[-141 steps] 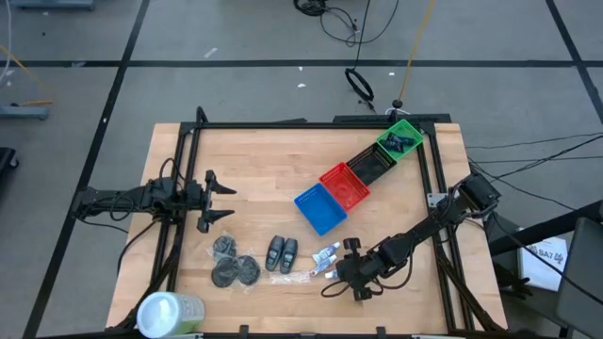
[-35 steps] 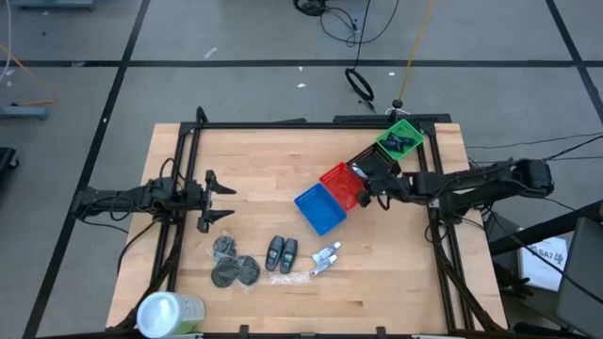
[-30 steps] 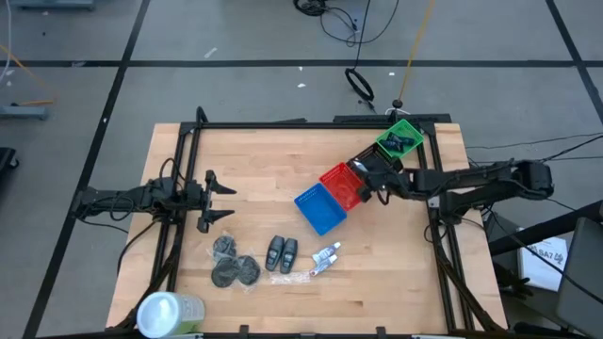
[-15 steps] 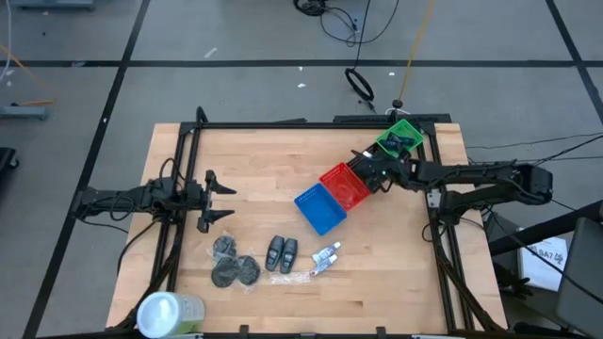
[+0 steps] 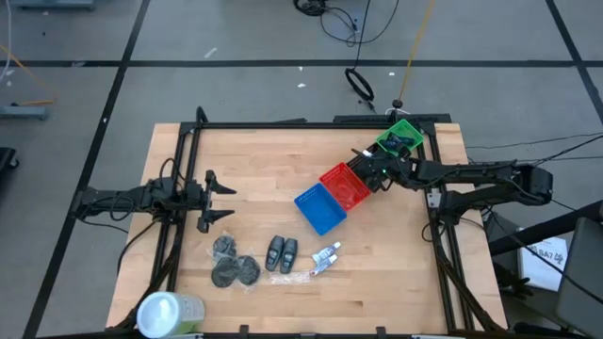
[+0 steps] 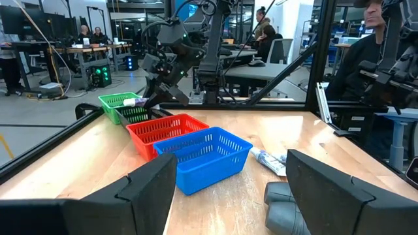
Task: Pick & Place Travel size toiletries
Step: Put the bottom toothpaste into the black bin
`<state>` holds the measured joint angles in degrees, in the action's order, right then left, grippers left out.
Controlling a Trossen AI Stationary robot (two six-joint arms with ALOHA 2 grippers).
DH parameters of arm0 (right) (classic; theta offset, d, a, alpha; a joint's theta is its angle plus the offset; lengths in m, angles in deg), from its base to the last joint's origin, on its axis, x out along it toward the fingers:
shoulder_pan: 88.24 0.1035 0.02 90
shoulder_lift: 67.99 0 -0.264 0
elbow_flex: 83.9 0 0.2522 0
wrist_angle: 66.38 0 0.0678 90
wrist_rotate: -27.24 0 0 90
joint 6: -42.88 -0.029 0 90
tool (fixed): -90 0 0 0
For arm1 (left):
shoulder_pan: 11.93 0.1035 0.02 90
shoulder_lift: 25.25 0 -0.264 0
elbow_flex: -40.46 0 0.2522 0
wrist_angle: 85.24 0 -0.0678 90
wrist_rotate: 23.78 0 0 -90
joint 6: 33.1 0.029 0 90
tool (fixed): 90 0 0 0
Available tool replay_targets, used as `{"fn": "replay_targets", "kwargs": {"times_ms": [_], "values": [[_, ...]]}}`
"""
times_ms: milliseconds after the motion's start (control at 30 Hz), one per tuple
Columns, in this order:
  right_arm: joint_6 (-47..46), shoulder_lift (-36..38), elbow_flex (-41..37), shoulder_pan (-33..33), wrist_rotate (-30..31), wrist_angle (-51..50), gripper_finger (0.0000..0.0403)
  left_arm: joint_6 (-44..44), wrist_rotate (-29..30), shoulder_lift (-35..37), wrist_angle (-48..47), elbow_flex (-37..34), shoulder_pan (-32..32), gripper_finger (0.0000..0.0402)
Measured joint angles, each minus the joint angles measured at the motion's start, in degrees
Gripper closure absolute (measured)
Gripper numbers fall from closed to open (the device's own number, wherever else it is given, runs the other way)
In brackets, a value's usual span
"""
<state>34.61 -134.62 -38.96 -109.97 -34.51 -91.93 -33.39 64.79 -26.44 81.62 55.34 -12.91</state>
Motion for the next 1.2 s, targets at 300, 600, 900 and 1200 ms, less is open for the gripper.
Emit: {"fn": "replay_targets", "kwargs": {"times_ms": [300,600,900,1200], "values": [[-1.6,0.0,0.0,0.0,0.0,0.4,0.0303,0.0,0.0,0.0,0.0,0.0,0.0,0.0119],[-1.8,0.0,0.0,0.1,-1.5,1.5,0.0272,-0.1,0.0,0.0,0.0,0.0,0.0,0.0119],[-1.7,0.0,0.0,0.9,-20.1,13.8,0.0271,0.0,0.0,0.0,0.0,0.0,0.0,0.0119],[1.4,0.0,0.0,10.5,-24.0,26.2,0.0271,0.0,0.0,0.0,0.0,0.0,0.0,0.0119]]}}
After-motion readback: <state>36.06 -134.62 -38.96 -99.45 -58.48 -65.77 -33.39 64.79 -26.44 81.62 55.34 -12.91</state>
